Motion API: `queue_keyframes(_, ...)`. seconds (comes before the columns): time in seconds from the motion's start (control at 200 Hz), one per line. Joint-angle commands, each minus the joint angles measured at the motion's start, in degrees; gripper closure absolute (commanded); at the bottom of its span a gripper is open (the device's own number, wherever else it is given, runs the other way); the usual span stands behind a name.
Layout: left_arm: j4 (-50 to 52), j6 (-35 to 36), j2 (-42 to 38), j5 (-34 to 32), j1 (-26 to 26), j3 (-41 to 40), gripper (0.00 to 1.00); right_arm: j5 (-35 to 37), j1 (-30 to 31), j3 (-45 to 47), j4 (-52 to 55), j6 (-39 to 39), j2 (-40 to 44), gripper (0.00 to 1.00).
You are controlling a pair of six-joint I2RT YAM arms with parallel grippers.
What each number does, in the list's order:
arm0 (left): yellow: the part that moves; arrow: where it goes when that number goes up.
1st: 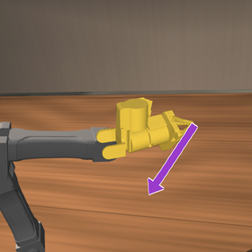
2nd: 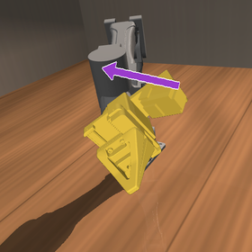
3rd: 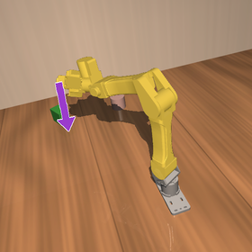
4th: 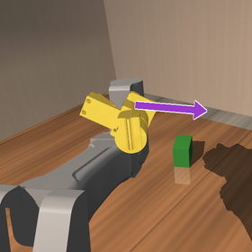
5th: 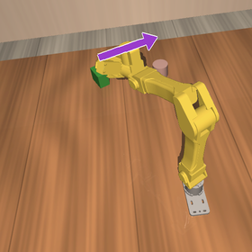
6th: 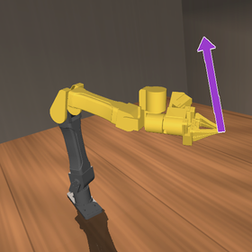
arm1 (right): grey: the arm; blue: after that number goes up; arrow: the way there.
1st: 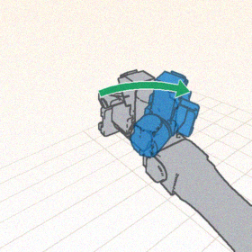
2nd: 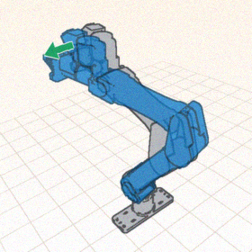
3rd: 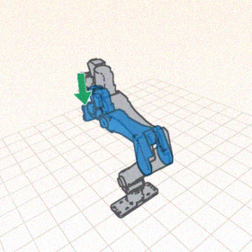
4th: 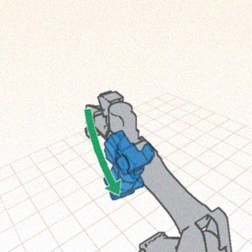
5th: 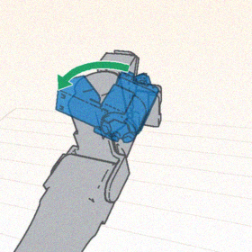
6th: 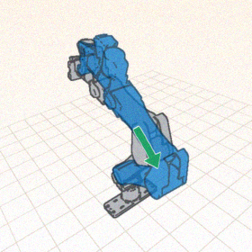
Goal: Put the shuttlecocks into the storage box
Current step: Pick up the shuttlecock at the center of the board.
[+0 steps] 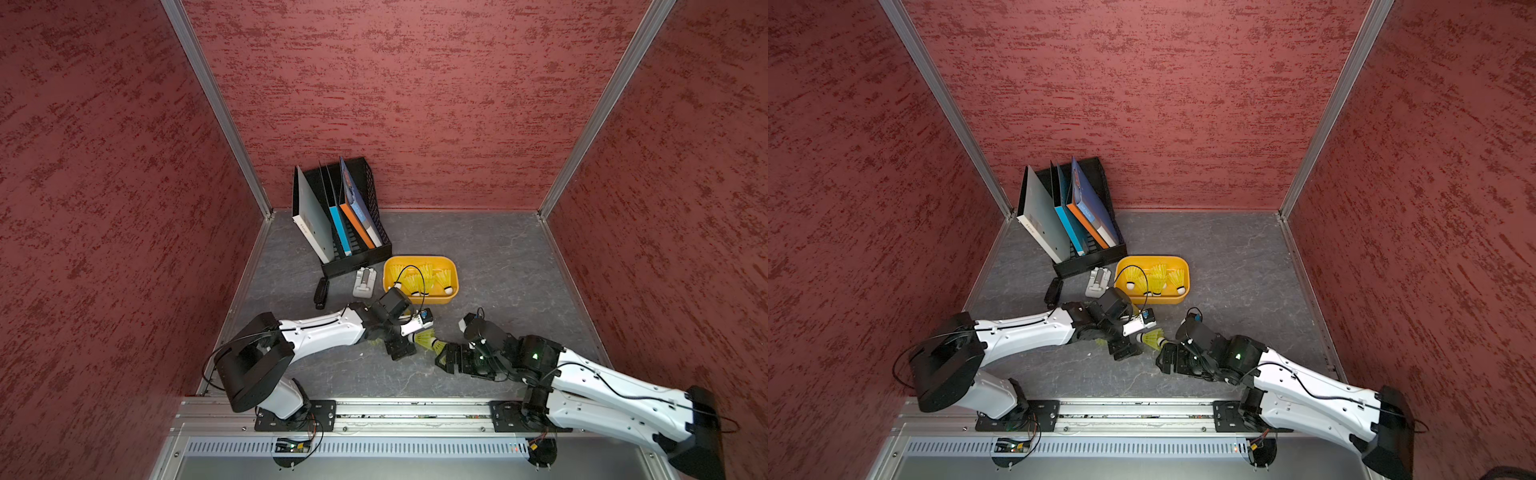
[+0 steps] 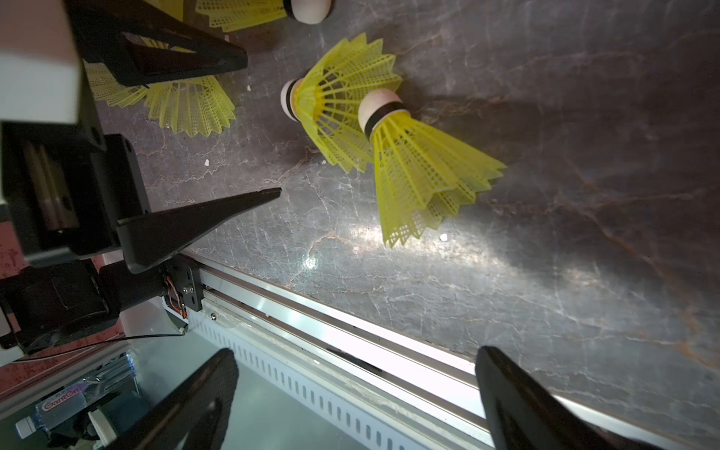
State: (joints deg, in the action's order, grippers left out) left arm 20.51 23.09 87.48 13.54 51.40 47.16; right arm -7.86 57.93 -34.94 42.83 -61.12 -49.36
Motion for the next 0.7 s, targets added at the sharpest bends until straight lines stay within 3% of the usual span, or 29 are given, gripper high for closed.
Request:
queue_keyframes(0.0, -2.6, 2.7, 0.9, -0.9, -0.2, 0.7, 0.19, -0.9, -0.9, 0.3, -1.7, -1.3, 0.1, 0.02)
queue_keyframes(0.306, -3.7, 4.1, 6.4, -0.6, -0.7, 3.6, 0.34, -2.0, -1.2, -0.3, -2.7, -3.0, -1.2, 0.02)
queue_keyframes(0.696, -0.7, 5.3, 8.6, 1.4, -1.3, 5.6, 0.45, -2.2, -3.2, -0.5, -3.2, -6.2, -0.9, 0.02)
